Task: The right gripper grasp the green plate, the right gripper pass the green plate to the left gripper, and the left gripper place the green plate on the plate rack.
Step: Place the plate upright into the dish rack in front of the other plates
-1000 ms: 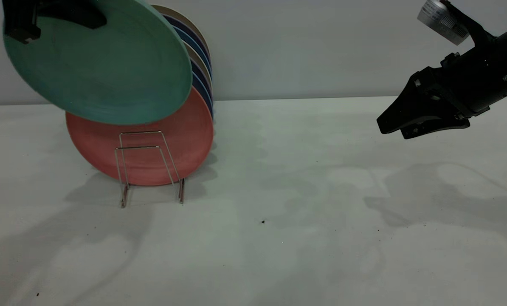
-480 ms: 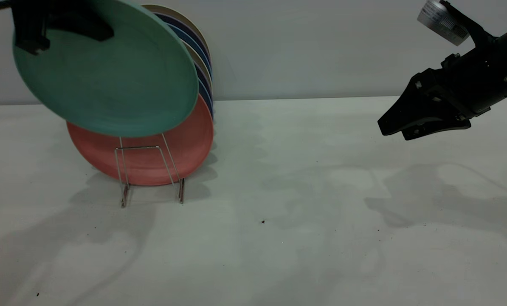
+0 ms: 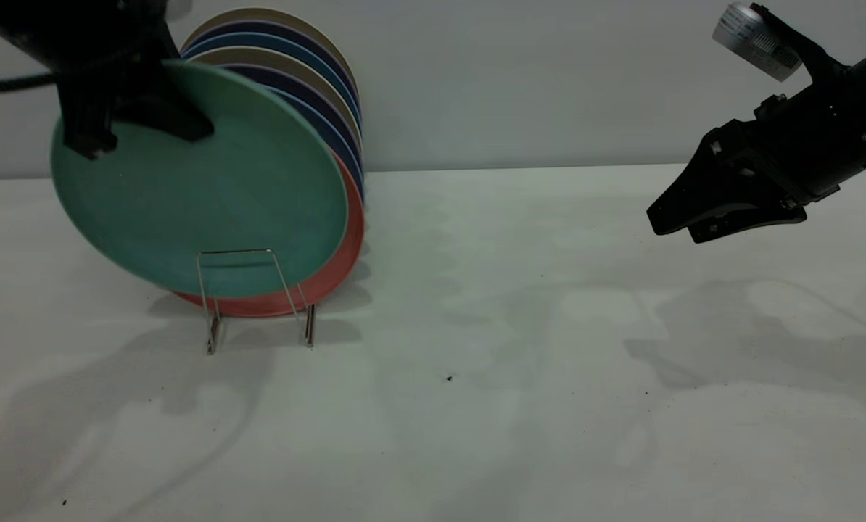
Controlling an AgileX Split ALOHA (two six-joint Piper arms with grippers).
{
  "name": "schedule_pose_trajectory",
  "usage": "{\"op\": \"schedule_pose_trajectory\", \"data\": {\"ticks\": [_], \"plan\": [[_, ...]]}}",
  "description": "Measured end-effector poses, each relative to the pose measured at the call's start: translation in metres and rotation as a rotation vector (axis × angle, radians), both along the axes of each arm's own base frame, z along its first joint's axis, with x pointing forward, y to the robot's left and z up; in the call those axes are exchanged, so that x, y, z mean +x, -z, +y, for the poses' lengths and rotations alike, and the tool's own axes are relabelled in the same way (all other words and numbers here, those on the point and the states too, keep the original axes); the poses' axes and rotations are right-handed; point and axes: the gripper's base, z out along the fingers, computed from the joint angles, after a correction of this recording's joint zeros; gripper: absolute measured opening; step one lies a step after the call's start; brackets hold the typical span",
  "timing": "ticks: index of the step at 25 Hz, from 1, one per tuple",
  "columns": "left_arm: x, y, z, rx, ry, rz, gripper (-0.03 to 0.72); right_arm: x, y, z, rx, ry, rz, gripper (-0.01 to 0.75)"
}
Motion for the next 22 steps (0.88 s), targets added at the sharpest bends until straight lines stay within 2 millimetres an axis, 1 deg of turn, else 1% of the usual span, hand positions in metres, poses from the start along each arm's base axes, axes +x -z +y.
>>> {"op": "schedule_pose_trajectory", "data": {"ticks": [3, 7, 10, 15, 18, 22], "plan": [[0.003, 0.013, 0.000, 0.006, -0.007, 0.024, 0.129, 0.000, 0.000, 0.000, -0.001, -0.001, 0.000, 0.534], [0.006, 0.023, 0.000, 0.009, -0.017, 0.040, 0.129, 0.000, 0.000, 0.000, -0.001, -0.001, 0.000, 0.534], [0.007, 0.027, 0.000, 0.009, -0.020, 0.048, 0.129, 0.000, 0.000, 0.000, -0.001, -0.001, 0.000, 0.534], [0.007, 0.026, 0.000, -0.006, -0.029, 0.050, 0.134, 0.000, 0.000, 0.000, 0.000, 0.001, 0.002, 0.534], [0.007, 0.026, -0.001, -0.008, -0.027, 0.054, 0.180, 0.000, 0.000, 0.000, -0.001, 0.000, 0.003, 0.534], [0.006, 0.027, -0.001, -0.010, -0.023, 0.061, 0.291, 0.000, 0.000, 0.000, -0.002, 0.000, 0.003, 0.533]]}}
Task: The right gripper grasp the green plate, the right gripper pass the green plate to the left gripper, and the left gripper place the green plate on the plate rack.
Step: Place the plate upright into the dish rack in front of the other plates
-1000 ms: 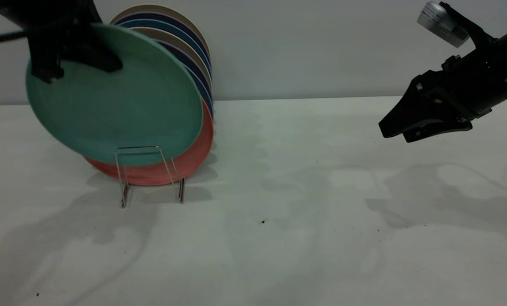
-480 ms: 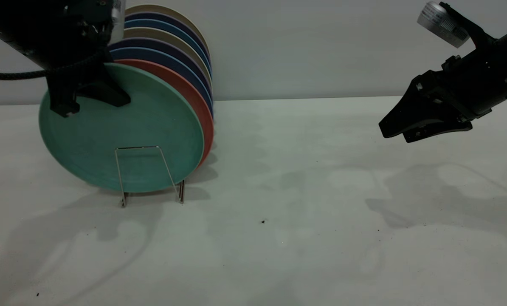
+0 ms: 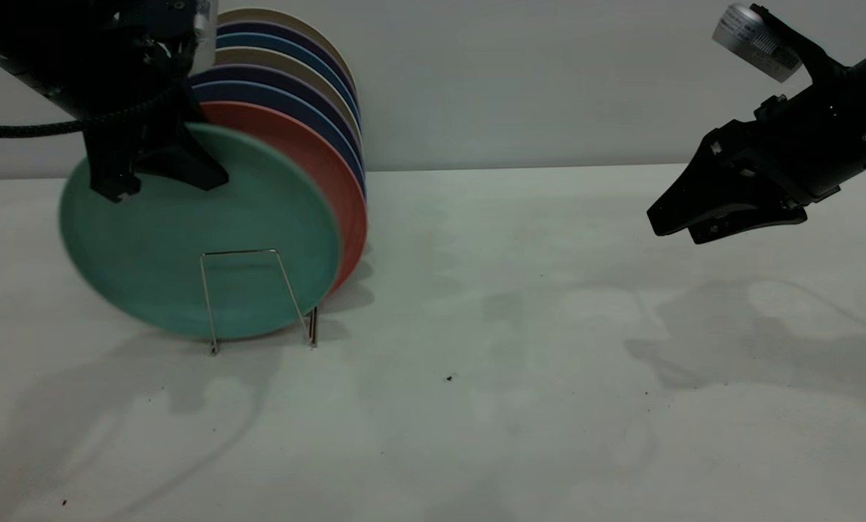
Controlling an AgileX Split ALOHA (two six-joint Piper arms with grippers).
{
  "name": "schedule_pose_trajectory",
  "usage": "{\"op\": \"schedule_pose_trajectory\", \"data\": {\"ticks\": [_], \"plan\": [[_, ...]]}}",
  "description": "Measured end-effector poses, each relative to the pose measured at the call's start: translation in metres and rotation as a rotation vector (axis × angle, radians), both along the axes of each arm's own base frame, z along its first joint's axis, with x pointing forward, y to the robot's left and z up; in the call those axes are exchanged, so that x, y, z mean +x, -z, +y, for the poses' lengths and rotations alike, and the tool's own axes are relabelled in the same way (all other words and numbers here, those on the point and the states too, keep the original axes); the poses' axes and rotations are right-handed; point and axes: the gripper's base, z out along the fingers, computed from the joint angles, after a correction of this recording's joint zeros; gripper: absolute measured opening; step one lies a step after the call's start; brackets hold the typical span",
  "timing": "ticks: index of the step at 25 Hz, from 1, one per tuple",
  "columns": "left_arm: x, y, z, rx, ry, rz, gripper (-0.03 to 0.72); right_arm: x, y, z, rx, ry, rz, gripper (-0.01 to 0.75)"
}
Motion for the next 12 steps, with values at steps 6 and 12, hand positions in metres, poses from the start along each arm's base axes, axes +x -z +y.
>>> {"op": "schedule_pose_trajectory", "data": {"ticks": [6, 12], "plan": [[0.000, 0.000, 0.000, -0.003, 0.001, 0.003, 0.336, 0.000, 0.000, 0.000, 0.001, 0.002, 0.001, 0.533], [-0.003, -0.010, -0.001, -0.012, 0.011, -0.008, 0.337, 0.000, 0.000, 0.000, 0.001, 0.002, 0.001, 0.533]]}}
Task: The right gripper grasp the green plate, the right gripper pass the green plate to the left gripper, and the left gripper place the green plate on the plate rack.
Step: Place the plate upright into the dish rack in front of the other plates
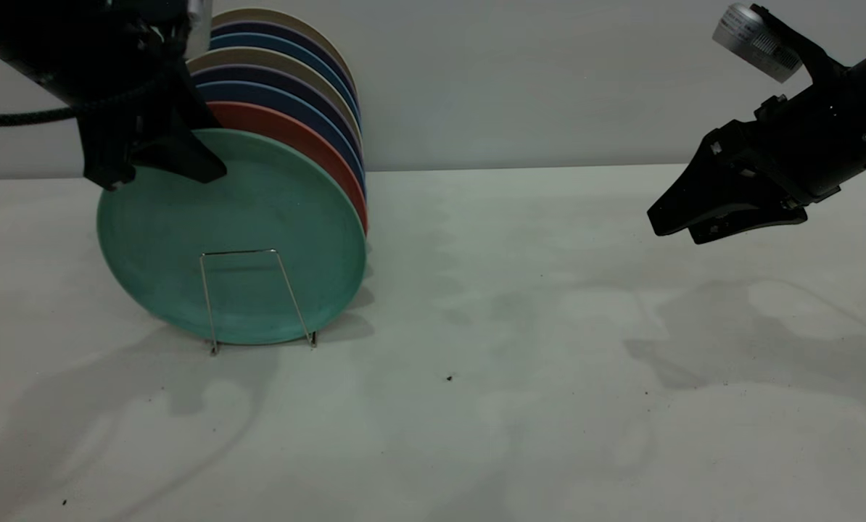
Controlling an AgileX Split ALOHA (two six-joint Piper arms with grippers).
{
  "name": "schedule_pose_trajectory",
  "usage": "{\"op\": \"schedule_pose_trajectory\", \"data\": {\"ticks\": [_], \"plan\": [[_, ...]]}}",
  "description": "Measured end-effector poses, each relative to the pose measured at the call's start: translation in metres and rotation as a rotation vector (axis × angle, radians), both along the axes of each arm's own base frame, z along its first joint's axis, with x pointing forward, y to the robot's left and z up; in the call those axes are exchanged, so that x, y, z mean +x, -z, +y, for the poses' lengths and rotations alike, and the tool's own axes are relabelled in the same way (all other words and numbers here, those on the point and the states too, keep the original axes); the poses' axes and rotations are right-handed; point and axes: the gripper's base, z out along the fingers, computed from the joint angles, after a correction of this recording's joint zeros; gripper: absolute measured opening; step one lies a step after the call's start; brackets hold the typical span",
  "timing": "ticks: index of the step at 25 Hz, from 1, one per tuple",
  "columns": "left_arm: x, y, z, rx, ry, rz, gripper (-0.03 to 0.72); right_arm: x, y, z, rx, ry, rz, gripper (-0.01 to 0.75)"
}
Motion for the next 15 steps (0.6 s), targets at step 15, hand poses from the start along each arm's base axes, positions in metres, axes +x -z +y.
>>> {"op": "schedule_pose_trajectory", "data": {"ticks": [15], "plan": [[-0.012, -0.031, 0.007, 0.091, 0.025, -0.035, 0.429, 0.000, 0.000, 0.000, -0.003, -0.003, 0.000, 0.533]]}}
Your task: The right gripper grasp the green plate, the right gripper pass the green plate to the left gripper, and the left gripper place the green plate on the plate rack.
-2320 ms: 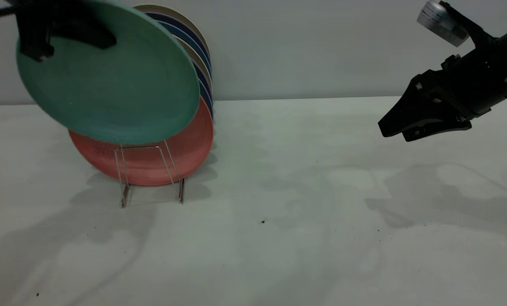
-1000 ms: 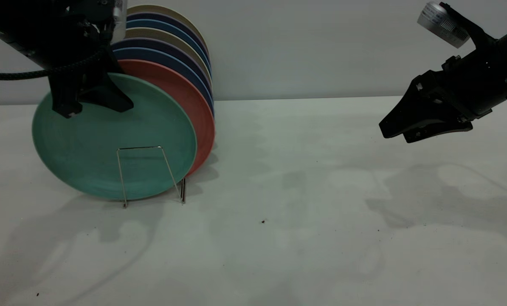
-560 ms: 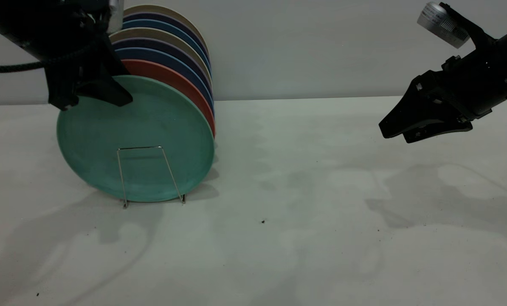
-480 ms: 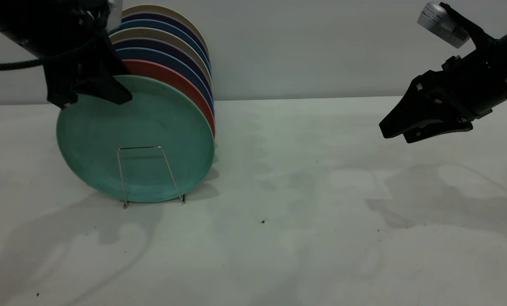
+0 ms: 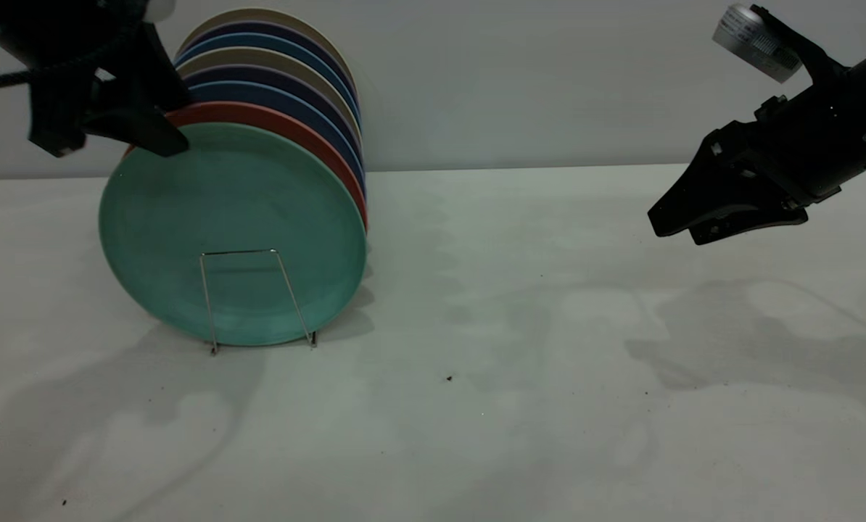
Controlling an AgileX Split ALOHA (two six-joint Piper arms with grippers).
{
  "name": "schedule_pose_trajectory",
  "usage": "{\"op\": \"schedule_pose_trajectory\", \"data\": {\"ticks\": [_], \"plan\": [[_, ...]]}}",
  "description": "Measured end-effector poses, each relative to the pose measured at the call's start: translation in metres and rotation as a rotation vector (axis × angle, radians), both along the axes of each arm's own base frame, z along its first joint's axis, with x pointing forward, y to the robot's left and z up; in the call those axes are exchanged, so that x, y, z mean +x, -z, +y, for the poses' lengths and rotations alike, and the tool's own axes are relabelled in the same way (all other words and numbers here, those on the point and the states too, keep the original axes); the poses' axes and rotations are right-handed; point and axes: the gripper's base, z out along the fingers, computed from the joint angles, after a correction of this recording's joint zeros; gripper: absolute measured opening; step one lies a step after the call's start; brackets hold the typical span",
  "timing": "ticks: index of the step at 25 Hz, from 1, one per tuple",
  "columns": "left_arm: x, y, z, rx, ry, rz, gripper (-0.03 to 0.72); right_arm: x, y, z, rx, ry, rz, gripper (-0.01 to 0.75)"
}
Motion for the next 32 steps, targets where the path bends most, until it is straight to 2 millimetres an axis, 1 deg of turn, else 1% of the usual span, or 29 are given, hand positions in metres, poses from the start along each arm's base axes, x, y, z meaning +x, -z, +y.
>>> {"op": "schedule_pose_trajectory", "data": {"ticks": [5, 8, 11, 14, 16, 18, 20, 22, 24, 27, 29, 32], "plan": [[-0.004, -0.012, 0.002, 0.001, -0.039, -0.016, 0.445, 0.000, 0.000, 0.000, 0.003, 0.008, 0.007, 0.533], [-0.009, -0.028, 0.003, -0.074, -0.163, -0.011, 0.445, 0.000, 0.000, 0.000, 0.005, 0.016, 0.017, 0.533], [-0.015, -0.046, 0.004, -0.241, -0.428, 0.049, 0.445, -0.001, 0.002, -0.002, -0.029, 0.018, 0.031, 0.533], [-0.021, -0.058, 0.008, -0.374, -0.696, 0.118, 0.445, -0.002, 0.003, -0.010, -0.127, 0.050, 0.047, 0.533], [-0.025, -0.060, 0.014, -0.403, -0.860, 0.159, 0.445, -0.002, -0.002, -0.016, -0.205, 0.072, 0.048, 0.533], [-0.029, -0.060, 0.026, -0.416, -1.056, 0.205, 0.446, -0.004, -0.014, -0.022, -0.294, 0.104, 0.041, 0.527], [-0.032, -0.058, 0.041, -0.398, -1.248, 0.221, 0.446, -0.007, -0.029, -0.021, -0.375, 0.122, 0.022, 0.515], [-0.037, -0.056, 0.057, -0.380, -1.437, 0.228, 0.446, -0.012, -0.050, -0.016, -0.460, 0.125, -0.015, 0.504], [-0.044, -0.055, 0.068, -0.310, -1.564, 0.225, 0.446, -0.019, -0.069, -0.006, -0.519, 0.137, -0.038, 0.499], [-0.055, -0.057, 0.073, -0.217, -1.631, 0.263, 0.446, -0.037, -0.097, 0.007, -0.595, 0.145, -0.030, 0.498], [-0.063, -0.060, 0.073, -0.191, -1.636, 0.300, 0.446, -0.052, -0.114, 0.009, -0.636, 0.159, 0.014, 0.498], [-0.072, -0.071, 0.069, -0.218, -1.604, 0.337, 0.446, -0.076, -0.137, 0.007, -0.663, 0.193, 0.100, 0.498]]}}
